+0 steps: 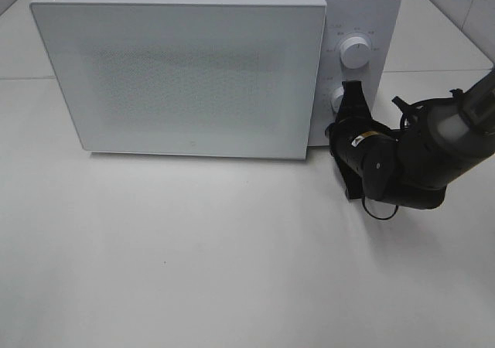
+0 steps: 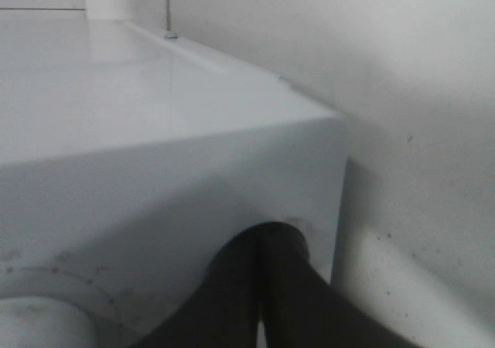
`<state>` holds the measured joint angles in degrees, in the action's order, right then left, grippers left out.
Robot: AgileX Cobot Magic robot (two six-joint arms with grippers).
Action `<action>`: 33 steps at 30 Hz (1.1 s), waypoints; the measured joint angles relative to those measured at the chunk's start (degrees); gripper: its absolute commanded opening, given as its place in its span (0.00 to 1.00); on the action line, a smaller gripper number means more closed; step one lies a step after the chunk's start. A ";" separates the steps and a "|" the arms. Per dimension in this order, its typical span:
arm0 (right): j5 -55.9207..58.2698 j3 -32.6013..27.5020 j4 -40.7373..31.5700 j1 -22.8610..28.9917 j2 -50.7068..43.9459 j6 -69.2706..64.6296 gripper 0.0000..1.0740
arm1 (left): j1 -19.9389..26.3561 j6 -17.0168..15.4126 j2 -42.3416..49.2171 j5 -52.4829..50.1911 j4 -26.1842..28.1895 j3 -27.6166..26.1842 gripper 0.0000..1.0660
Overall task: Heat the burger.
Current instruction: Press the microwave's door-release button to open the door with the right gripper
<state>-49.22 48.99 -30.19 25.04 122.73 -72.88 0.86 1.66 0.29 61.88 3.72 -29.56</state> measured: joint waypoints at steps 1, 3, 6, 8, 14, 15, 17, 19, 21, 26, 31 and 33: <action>1.32 0.40 -0.17 -0.23 -0.06 0.23 0.00 | 0.00 0.00 0.00 0.00 0.00 0.00 0.94; 4.35 1.32 0.52 -0.74 -0.23 0.57 0.00 | 0.00 0.00 0.00 0.00 0.00 0.00 0.94; 6.19 1.60 0.57 -1.03 -0.63 0.86 0.00 | 0.00 0.00 0.00 0.00 0.00 0.00 0.94; 6.25 1.60 0.57 -1.03 -0.63 0.86 0.00 | 0.00 0.00 0.00 0.00 0.00 0.00 0.94; 5.16 0.92 2.46 -1.26 -0.74 -0.86 0.00 | 0.00 0.00 0.00 0.00 0.00 0.00 0.94; 3.09 0.06 3.78 -1.26 -0.74 -2.01 0.00 | 0.00 0.00 0.00 0.00 0.00 0.00 0.94; 1.55 -0.52 4.24 -1.26 -0.74 -2.58 0.00 | 0.00 0.00 0.00 0.00 0.00 0.00 0.94; -0.34 -1.38 4.93 -0.92 -0.74 -4.30 0.00 | 0.00 0.00 0.00 0.00 0.00 0.00 0.94; -1.95 -1.95 5.73 -0.29 -0.74 -7.10 0.00 | 0.00 0.00 0.00 0.00 0.00 0.00 0.94; -2.92 -3.32 8.48 -0.23 -1.15 -11.12 0.00 | 0.00 0.00 0.00 0.00 0.00 0.00 0.94; -0.40 -5.44 12.38 -0.29 -3.95 -12.66 0.00 | 0.00 0.00 0.00 0.00 0.00 0.00 0.94; -0.29 -5.79 15.07 -0.23 -4.87 -12.78 0.00 | 0.00 0.00 0.00 0.00 0.00 0.00 0.94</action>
<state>-49.50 43.20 -15.13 24.81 117.86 -85.66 0.86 1.66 0.29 61.88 3.72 -29.56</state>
